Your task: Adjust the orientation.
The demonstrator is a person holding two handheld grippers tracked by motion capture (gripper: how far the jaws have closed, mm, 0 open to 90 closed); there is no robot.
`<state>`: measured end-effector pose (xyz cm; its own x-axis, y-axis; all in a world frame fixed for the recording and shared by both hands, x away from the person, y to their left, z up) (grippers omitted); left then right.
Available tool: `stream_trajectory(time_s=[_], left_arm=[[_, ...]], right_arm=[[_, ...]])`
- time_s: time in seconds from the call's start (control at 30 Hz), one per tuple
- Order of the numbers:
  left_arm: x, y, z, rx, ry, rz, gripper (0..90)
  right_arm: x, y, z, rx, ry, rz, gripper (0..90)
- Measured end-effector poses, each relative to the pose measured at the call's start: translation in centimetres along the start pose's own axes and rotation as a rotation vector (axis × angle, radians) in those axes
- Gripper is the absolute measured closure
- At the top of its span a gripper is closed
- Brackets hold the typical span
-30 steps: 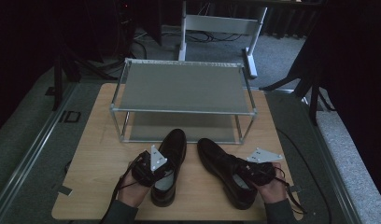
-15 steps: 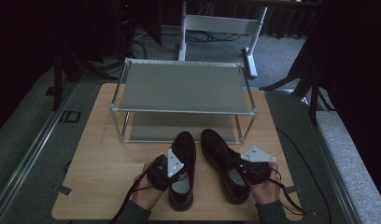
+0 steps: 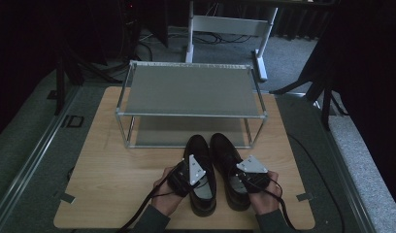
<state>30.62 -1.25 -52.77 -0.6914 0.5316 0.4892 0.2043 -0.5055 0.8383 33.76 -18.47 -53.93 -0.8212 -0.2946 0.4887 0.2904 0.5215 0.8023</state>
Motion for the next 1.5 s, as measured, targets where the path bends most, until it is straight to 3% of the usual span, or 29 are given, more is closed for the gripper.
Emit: stream_trajectory(time_s=[0.33,0.77,1.3,1.5], left_arm=[[-0.2,0.5,-1.1,0.012,-0.018,-0.005,76.1],[-0.3,1.0,-1.8,0.046,0.0,0.006,76.0],[-1.2,2.2,-3.5,0.13,0.042,0.007,76.0],[-1.1,2.0,-3.6,0.118,0.037,0.016,75.1]], right_arm=[[-0.2,0.1,0.6,-0.012,0.016,-0.003,81.8],[-0.2,0.4,0.9,-0.027,0.058,-0.01,81.4],[-0.3,0.0,-0.8,-0.023,0.12,-0.019,80.5],[-0.3,-0.1,-0.8,-0.015,0.128,-0.012,79.0]])
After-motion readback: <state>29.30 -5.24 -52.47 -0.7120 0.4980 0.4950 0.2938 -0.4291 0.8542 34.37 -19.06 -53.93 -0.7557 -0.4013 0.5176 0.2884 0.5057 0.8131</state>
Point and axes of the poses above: each handheld gripper's, and its own axes: x roughly backward along the jaws, y roughly out of its top, z roughly to its left, the point moved 8 cm from there along -x, roughly forward along the jaws, and after that the axes turned 8 degrees about -z, right-handed, at the moved point
